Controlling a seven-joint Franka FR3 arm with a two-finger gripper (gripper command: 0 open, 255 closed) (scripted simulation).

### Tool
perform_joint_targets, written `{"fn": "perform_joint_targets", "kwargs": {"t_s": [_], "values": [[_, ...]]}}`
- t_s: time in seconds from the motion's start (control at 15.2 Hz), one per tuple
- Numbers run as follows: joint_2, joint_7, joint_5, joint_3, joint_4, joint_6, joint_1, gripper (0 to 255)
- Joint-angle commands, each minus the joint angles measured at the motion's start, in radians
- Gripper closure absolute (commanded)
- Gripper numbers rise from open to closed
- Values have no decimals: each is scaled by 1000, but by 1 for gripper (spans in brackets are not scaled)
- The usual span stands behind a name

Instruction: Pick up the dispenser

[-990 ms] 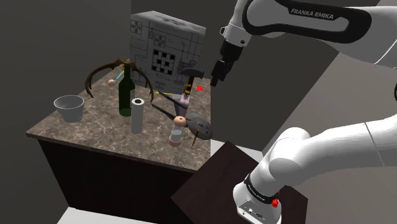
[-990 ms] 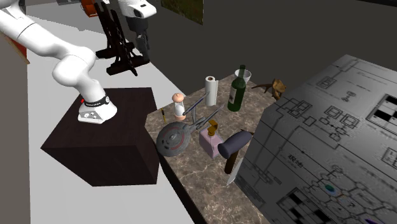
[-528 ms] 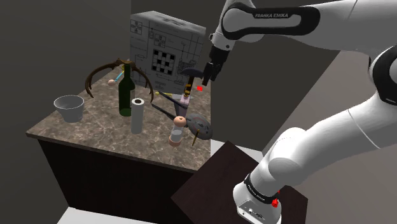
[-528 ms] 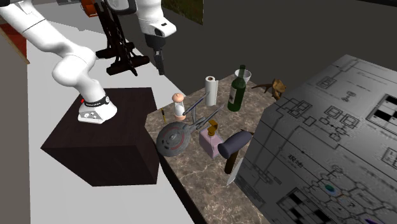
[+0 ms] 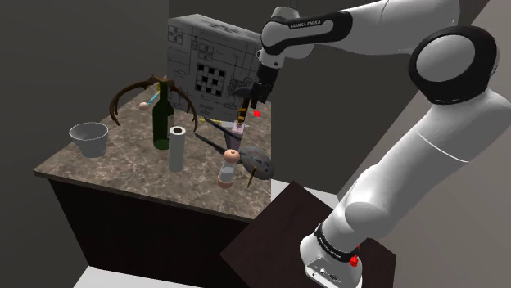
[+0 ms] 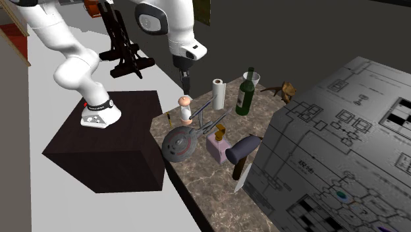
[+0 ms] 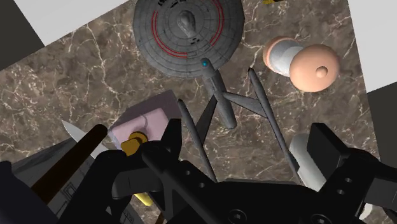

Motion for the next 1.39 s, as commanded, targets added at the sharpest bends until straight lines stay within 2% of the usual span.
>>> {"fn": "perform_joint_targets", "kwargs": {"t_s": [0.0, 0.53, 0.99, 1.06, 1.32], "values": [[84, -32, 18, -12, 59, 14, -7, 0], [424, -143, 100, -29, 369, -5, -66, 0], [756, -197, 153, -12, 763, -104, -150, 0], [773, -198, 154, -10, 787, -111, -155, 0], [789, -202, 159, -7, 759, -68, -155, 0]]}}
